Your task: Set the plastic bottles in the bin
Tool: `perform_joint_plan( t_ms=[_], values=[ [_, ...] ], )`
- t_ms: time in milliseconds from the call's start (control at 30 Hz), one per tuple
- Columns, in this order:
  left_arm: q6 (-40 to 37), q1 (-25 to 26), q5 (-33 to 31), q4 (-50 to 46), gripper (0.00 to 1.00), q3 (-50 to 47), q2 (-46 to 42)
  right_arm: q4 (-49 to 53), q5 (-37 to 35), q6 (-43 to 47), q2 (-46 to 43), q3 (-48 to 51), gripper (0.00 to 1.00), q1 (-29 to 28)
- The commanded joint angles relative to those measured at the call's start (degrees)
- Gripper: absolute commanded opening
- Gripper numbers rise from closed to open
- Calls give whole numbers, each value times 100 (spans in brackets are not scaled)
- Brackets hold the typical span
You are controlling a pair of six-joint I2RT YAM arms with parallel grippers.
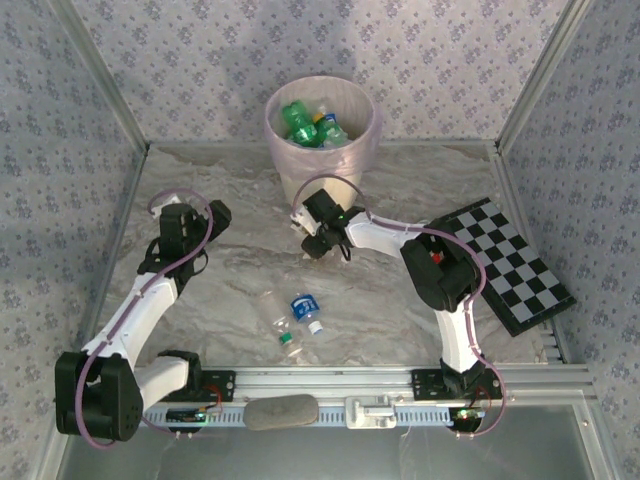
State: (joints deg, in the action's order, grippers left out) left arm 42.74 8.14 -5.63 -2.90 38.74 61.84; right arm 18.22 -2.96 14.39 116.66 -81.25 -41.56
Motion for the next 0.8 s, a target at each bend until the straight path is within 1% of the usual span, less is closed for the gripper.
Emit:
perform_joint_plan(
  t_ms=[0,100,233,333,533,667,767],
  values=[
    [19,-23,-84,-17,100,134,-131,174,-11,6,123,-16,52,-85],
    [16,-19,-96,-24,100,129,-135,155,-71,54,47,3,47,-122],
    [64,-23,-146,-34,100,99,-160,146,-151,107,-87,-9,44,-189],
    [126,-18,-315,-91,100,64,-198,156,-122,108,-279,-20,42,-246],
    [331,-157,-683,-270,100,-39,-341,122,324,-6,-855,-48,42,-282],
    [523,-346,-730,-286,100,-186,-474,49,714,-63,-1256,-49,42,-276],
    [565,-389,-740,-273,100,-268,-556,-21,1085,-201,-1559,-85,42,-240]
  ],
)
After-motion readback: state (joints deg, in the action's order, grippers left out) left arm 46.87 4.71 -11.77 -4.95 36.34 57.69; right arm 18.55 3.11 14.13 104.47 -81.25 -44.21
